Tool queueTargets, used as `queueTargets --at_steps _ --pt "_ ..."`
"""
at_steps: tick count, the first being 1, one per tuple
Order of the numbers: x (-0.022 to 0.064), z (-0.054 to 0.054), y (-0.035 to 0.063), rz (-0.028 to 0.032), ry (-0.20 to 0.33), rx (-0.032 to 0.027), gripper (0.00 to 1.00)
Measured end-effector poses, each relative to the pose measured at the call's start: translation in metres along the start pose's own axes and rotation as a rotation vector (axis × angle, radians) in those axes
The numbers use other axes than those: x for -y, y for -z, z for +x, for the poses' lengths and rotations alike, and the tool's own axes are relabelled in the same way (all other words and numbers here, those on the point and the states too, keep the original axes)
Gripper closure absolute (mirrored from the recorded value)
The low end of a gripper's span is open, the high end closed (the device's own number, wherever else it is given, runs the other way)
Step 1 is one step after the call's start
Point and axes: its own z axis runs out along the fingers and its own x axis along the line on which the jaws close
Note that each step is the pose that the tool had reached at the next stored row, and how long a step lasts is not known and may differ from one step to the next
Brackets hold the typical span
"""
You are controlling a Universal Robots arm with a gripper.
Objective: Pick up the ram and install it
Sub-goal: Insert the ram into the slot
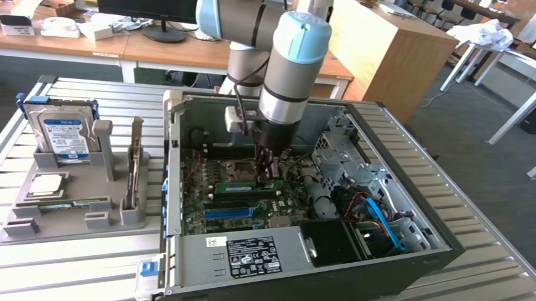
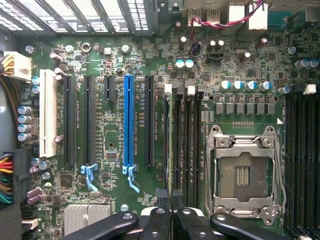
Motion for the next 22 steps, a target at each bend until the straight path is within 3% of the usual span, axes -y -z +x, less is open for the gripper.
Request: queueTargets --at_steps 22 --pt "-0.0009 0.0000 -0.0025 0.0000 0.000 -0.0001 0.88"
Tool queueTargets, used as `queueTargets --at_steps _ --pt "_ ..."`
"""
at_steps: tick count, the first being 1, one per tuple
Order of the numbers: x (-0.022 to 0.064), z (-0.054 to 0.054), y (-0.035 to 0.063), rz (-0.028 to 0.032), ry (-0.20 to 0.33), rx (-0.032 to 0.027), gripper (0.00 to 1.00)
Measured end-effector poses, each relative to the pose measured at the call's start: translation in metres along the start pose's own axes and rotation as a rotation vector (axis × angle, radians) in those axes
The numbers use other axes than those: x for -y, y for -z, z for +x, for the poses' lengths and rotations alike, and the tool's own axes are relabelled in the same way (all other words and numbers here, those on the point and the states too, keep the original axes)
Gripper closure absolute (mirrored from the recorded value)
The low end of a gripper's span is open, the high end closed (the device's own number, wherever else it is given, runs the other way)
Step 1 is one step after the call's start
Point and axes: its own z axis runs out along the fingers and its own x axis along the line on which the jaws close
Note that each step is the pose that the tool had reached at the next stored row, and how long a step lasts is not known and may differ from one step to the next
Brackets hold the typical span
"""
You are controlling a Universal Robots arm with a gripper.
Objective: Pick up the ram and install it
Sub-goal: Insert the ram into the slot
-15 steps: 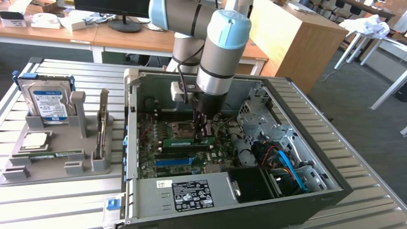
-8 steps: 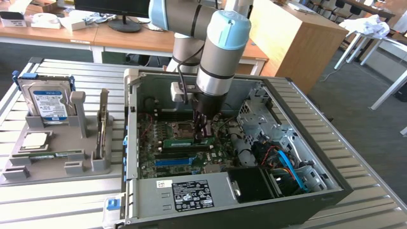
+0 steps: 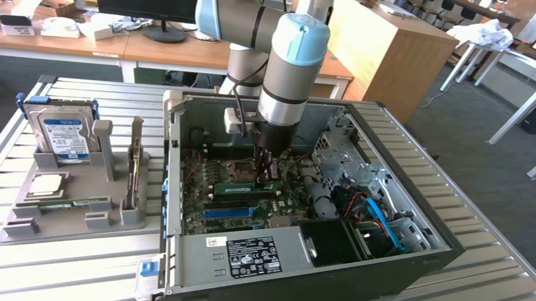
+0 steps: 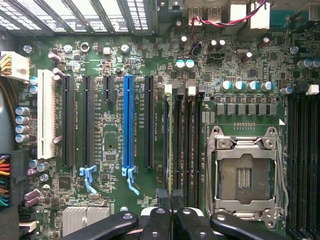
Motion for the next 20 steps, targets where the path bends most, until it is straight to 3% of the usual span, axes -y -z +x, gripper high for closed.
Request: queueTargets --at_steps 20 --pt "0.0000 0.0008 -0.0026 0.0000 0.000 0.0001 0.88"
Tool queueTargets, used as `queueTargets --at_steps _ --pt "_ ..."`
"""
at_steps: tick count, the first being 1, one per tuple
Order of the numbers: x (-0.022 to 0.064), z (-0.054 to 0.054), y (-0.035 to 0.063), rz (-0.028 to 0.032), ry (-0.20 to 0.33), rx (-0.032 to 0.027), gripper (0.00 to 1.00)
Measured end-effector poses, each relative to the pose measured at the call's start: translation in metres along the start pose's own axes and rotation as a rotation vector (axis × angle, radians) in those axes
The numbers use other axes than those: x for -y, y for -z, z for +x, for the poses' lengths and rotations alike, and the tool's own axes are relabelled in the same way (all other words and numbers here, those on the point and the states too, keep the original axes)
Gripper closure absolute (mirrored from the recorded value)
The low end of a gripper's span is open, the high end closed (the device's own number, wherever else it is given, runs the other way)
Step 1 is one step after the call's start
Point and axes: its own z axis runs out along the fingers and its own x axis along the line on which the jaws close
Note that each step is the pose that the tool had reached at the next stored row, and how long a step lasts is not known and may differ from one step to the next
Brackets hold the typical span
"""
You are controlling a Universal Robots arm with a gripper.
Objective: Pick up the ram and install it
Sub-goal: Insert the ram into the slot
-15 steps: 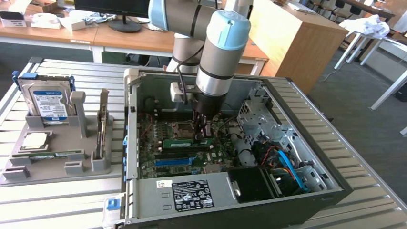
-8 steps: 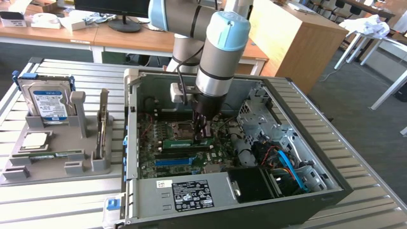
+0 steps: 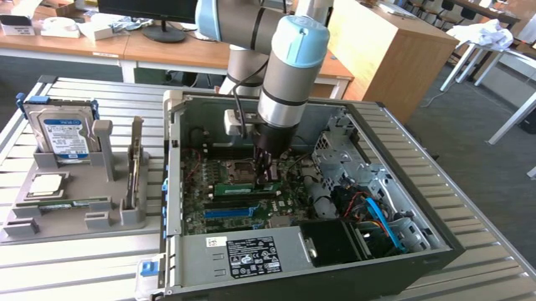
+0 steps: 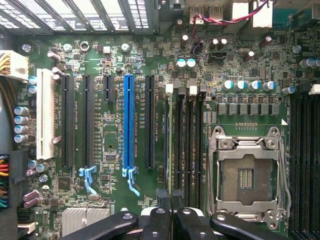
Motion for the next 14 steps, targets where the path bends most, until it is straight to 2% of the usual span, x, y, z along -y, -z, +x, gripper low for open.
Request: queueTargets --at_steps 14 --pt "0.0000 0.0000 -0.0009 0.0000 0.000 -0.0001 0.88"
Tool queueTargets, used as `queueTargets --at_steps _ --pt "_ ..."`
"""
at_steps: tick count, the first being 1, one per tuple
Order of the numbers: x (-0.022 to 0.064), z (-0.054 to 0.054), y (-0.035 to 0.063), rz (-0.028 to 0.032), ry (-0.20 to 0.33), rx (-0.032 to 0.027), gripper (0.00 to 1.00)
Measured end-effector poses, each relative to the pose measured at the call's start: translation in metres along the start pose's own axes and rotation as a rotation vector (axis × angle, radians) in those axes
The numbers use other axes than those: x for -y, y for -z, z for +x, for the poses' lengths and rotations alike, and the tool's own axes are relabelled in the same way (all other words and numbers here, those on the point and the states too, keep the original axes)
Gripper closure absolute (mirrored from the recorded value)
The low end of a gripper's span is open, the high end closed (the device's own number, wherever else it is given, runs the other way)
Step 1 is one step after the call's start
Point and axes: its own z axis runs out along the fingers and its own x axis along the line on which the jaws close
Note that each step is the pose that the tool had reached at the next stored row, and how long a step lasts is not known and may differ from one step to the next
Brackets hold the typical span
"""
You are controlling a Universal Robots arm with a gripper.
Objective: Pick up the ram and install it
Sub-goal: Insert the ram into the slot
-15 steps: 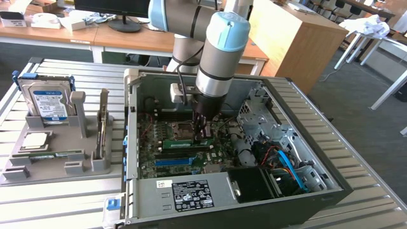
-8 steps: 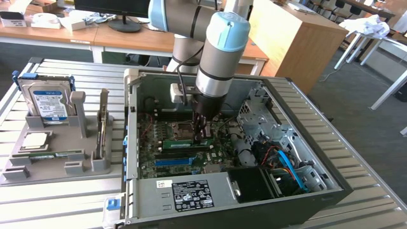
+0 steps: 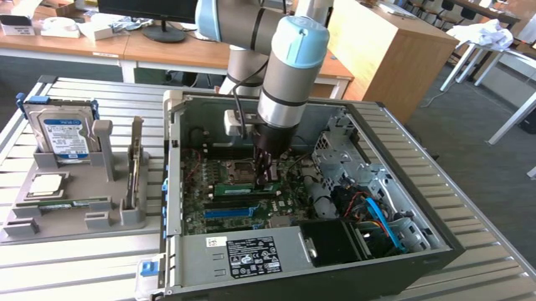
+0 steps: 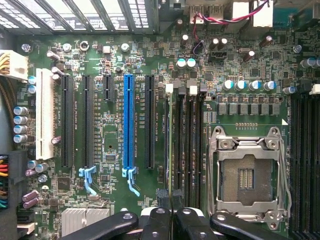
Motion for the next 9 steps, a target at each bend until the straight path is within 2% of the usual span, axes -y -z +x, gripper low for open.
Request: queueTargets --at_steps 9 --pt "0.0000 0.0000 -0.0016 -0.0001 0.000 -0.0001 0.88"
